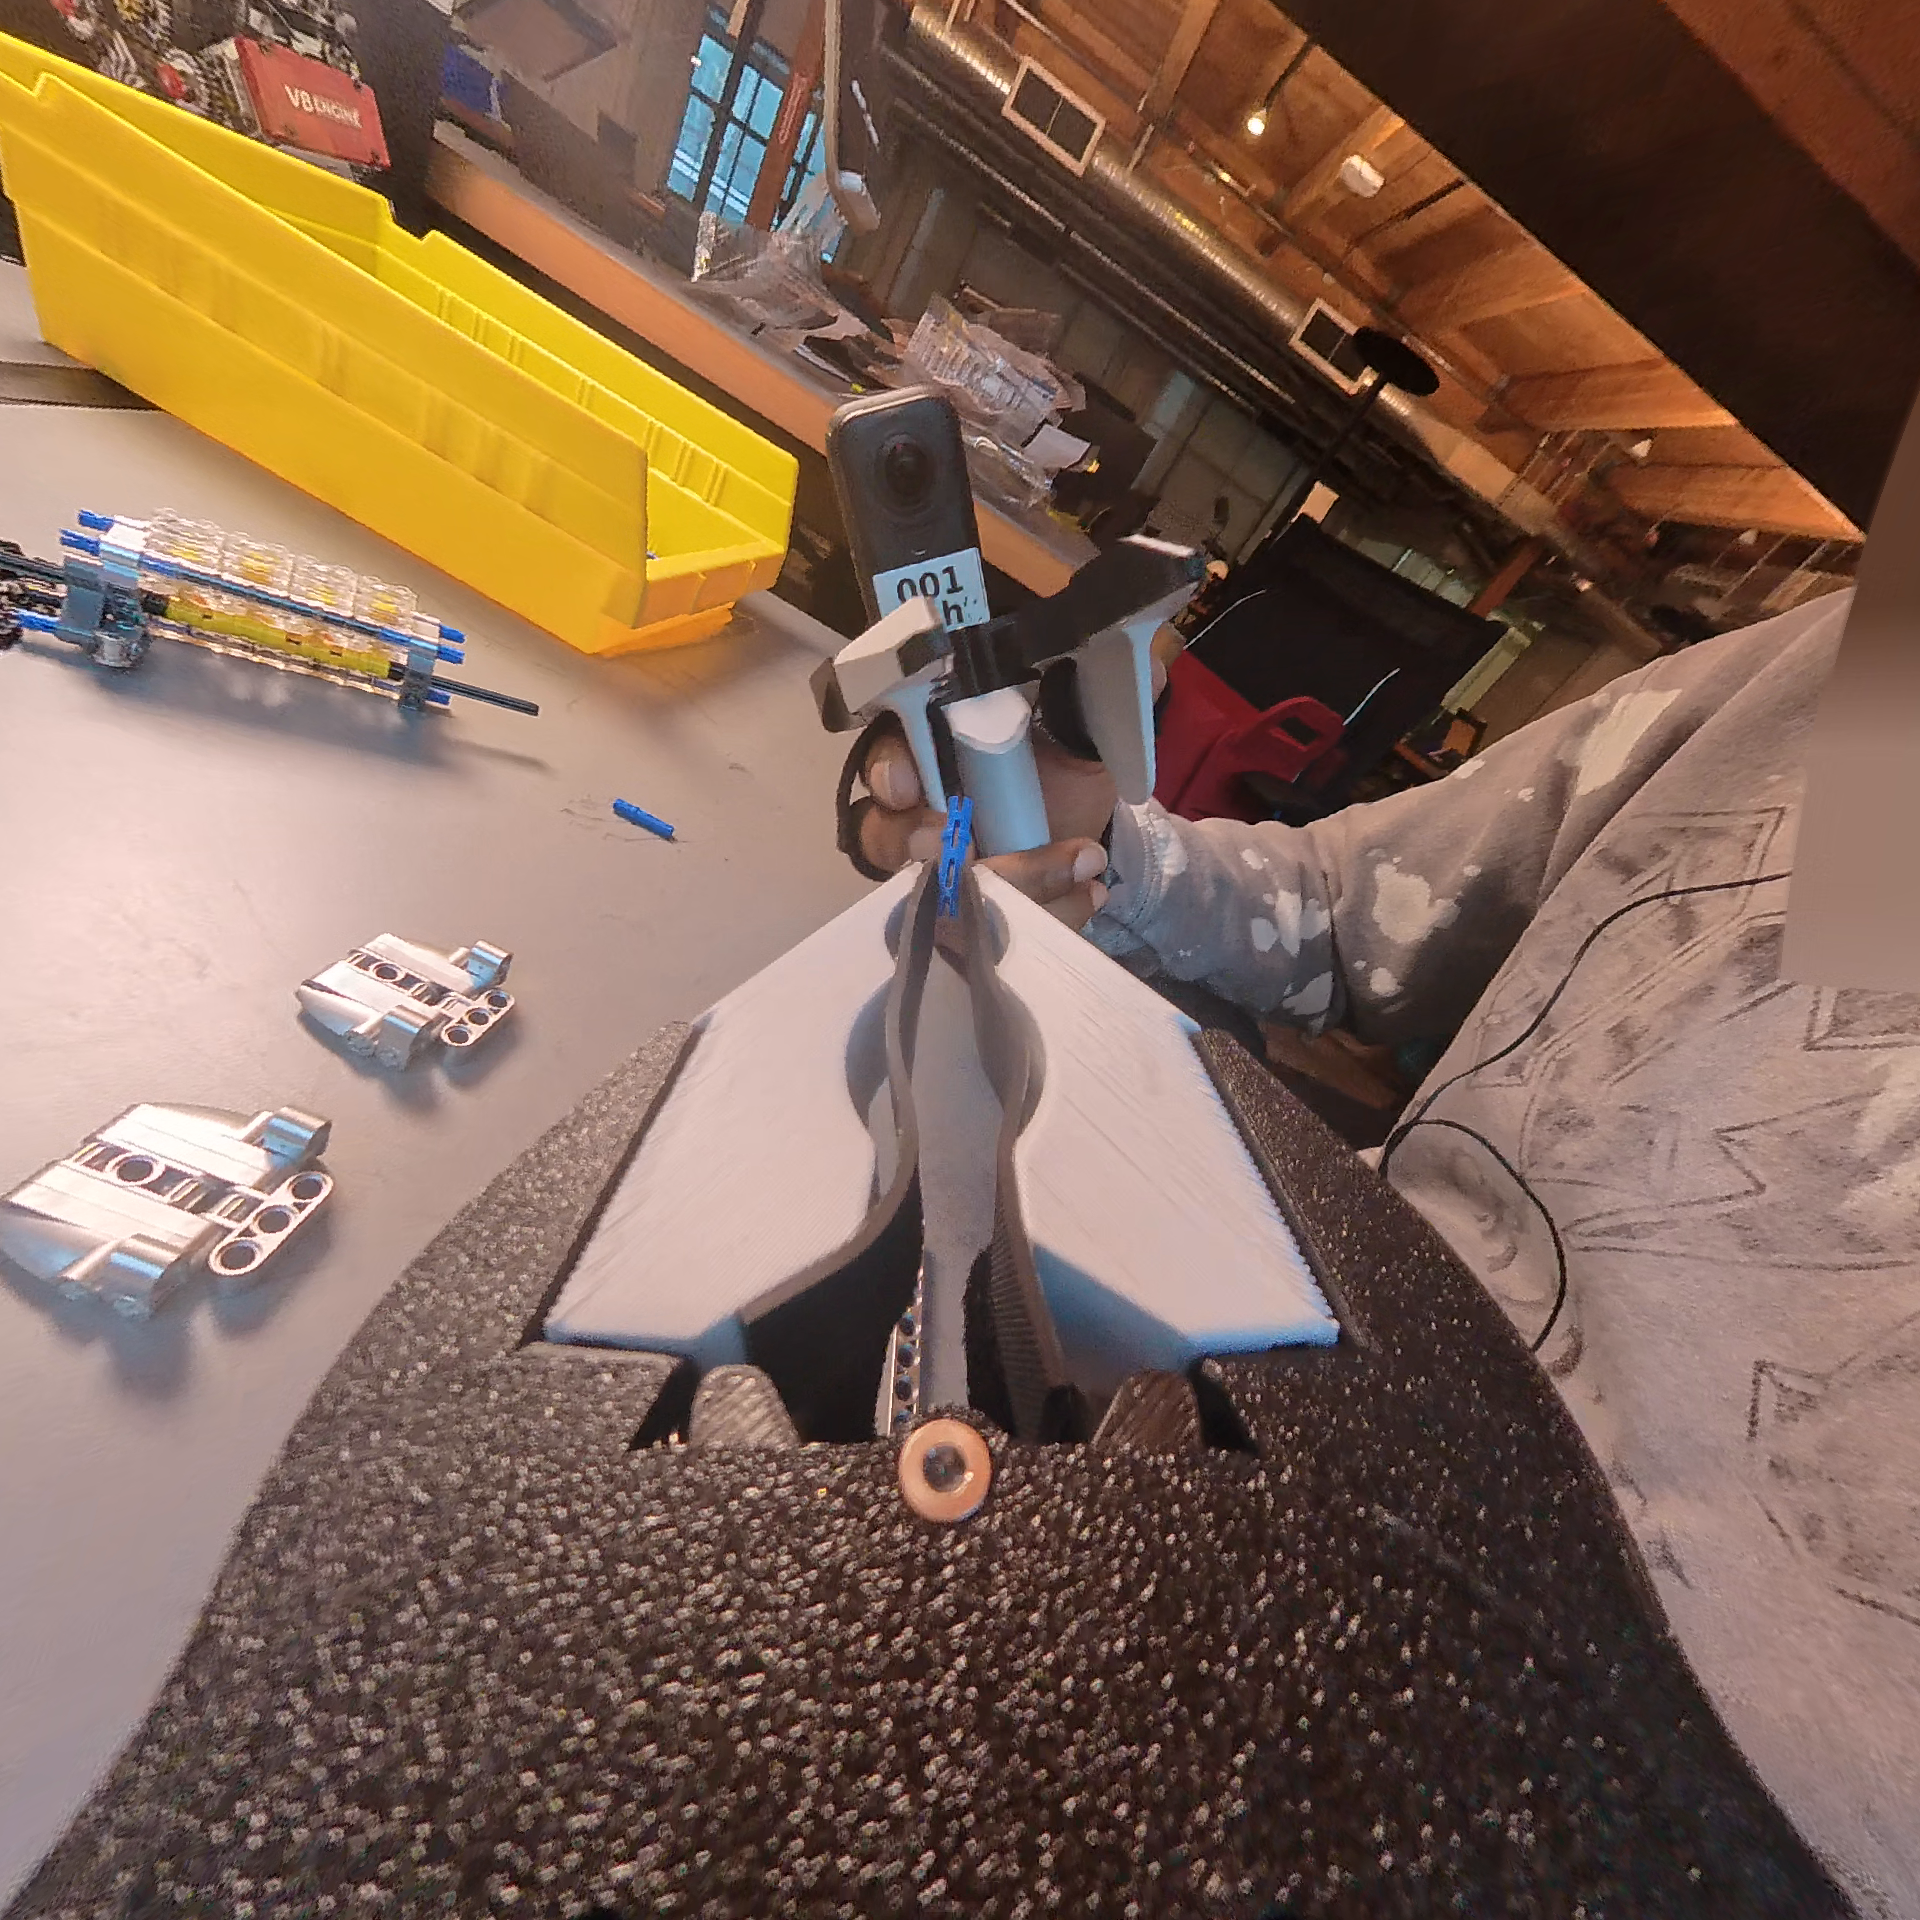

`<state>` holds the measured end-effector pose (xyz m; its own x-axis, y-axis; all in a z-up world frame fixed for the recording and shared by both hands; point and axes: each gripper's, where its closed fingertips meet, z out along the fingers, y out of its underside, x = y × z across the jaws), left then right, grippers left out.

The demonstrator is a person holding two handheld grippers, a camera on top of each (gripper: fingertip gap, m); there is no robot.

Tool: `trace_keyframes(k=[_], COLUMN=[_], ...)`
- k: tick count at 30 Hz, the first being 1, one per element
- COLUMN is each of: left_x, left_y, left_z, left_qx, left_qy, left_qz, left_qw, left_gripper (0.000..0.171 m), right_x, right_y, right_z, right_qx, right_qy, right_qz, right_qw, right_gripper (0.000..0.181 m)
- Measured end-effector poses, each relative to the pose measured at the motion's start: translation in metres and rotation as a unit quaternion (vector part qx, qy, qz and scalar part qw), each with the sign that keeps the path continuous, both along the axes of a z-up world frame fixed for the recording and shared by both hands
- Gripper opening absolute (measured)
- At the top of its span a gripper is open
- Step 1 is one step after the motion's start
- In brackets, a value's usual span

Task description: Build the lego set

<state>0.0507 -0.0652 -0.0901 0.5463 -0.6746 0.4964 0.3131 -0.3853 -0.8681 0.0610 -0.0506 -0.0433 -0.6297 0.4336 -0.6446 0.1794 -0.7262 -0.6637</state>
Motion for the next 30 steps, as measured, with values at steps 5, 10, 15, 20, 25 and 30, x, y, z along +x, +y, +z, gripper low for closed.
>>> trace_keyframes(k=[5,10,15,20,25,30], left_x=[-0.001,-0.002,-0.002,-0.001,0.000,-0.003], left_y=[0.000,-0.001,-0.001,-0.001,-0.001,-0.002], left_z=[0.006,0.009,0.007,0.005,0.004,0.008], left_qx=[0.000,0.000,-0.001,-0.003,-0.003,0.004], left_qy=[-0.027,-0.039,-0.036,-0.031,-0.027,-0.033], left_qz=[0.000,0.001,0.004,0.003,0.003,0.006], left_qw=[1.000,0.999,0.999,1.000,1.000,0.999], left_gripper=[0.001,0.001,0.001,0.001,0.002,0.000], right_x=[-0.006,-0.014,-0.017,-0.018,-0.018,-0.018], right_y=[-0.002,-0.012,-0.022,-0.015,-0.015,-0.016], right_z=[-0.010,-0.028,-0.037,-0.035,-0.039,-0.044], right_qx=[0.024,0.098,0.154,0.155,0.187,0.237], right_qy=[-0.024,-0.056,-0.062,-0.060,-0.061,-0.063], right_qz=[-0.009,-0.025,-0.035,-0.054,-0.067,-0.076], right_qw=[0.999,0.993,0.985,0.985,0.978,0.967], right_gripper=[0.048,0.041,0.028,0.017,0.005,0.005])
